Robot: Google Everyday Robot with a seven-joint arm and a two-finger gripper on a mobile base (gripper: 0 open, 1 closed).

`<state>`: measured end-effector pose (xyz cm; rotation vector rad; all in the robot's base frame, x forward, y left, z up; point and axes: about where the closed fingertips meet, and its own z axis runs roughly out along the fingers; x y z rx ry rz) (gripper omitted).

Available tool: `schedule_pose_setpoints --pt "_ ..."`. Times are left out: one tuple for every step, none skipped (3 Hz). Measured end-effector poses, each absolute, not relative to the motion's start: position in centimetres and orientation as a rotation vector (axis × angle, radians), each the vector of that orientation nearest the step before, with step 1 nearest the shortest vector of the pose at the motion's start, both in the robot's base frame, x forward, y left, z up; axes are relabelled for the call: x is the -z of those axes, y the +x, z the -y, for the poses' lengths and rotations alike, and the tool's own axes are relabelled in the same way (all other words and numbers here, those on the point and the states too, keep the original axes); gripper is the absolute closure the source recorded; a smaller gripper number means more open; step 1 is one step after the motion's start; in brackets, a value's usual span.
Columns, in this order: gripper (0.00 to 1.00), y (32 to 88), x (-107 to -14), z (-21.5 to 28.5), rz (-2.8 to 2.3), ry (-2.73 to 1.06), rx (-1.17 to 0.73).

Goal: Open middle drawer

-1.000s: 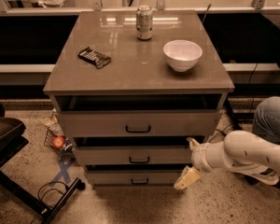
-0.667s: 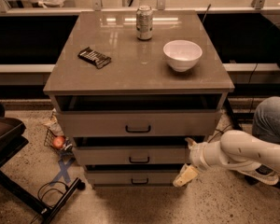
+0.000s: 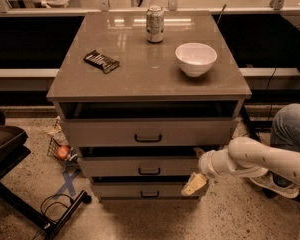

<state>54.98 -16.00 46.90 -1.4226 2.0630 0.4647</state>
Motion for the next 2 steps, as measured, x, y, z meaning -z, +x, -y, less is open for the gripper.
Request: schedule_pose_setpoints --pt "0.16 56.1 -44.8 15.5 -2.087 -1.411 -0.502" --pt "0.41 56.5 -43.5 15.0 -2.102 -1.412 -0.521"
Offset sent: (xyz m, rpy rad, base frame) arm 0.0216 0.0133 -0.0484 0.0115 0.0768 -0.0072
